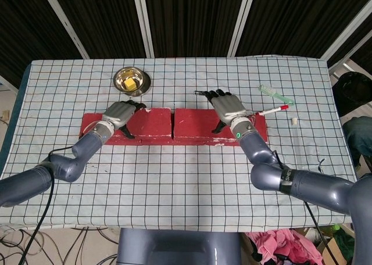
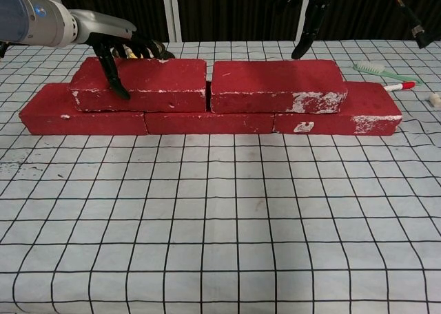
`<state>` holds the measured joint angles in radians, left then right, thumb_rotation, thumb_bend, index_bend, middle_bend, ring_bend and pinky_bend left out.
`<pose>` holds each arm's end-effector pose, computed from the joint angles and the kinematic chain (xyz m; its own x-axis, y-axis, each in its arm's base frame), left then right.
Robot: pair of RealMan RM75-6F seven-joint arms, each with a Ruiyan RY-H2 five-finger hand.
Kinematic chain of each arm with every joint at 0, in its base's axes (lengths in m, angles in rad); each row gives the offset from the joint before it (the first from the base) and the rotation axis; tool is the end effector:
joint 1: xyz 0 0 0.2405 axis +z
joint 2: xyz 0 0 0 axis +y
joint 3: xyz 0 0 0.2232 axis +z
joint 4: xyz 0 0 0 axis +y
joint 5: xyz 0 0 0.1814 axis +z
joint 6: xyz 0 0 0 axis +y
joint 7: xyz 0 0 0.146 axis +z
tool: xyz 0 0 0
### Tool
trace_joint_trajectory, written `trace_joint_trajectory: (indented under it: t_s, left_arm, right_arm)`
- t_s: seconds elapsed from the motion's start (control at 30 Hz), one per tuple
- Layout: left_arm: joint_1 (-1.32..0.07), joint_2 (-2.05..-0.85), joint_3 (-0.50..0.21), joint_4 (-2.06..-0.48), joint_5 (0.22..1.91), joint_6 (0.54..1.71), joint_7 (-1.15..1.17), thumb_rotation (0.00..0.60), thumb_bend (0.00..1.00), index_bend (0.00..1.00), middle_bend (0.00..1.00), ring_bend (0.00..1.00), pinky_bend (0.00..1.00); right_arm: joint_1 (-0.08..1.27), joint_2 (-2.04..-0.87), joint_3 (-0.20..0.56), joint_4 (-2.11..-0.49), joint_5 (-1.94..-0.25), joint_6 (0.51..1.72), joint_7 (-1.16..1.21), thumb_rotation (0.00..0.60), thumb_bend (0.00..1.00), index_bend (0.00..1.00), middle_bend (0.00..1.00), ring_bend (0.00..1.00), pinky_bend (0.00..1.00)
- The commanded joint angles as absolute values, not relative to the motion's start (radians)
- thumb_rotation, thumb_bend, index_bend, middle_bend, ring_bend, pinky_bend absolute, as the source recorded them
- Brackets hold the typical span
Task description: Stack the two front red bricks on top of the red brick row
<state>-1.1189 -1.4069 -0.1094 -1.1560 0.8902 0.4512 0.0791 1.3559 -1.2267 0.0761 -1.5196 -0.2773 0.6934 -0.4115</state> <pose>-0.1142 0.4155 0.0439 0.5344 0.4492 0.7160 0.8430 -0.3442 -0.4133 -0.0401 -0.4059 0.0819 0.4564 -0.3911 0.7992 -0.8888 -0.2429 0.3887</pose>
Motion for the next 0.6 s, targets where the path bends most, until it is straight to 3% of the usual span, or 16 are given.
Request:
trace_joint_trajectory:
  t_s: [0.03,0.6]
  left_arm:
    - [-1.119,-1.408,-0.111,-1.155,0.892,0.451,0.078,0.600,0.04,0.13,0.17,0.08,0.17]
    - [-1.121,-1.408,-0.111,-1.160,0.893,0.451,0.078,0.600,0.03,0.12,0.17,0.08,0.17]
  right_arm:
    - [1.354,-1.227,0.075,-1.518,-0.276,0.693,-0.411,0.600,0.00,0.00,0.05,0.02,0.12]
    - [1.339,-1.231,0.071,-1.508,-0.267,0.697,-0.418,0.600,0.00,0.00,0.05,0.02,0.12]
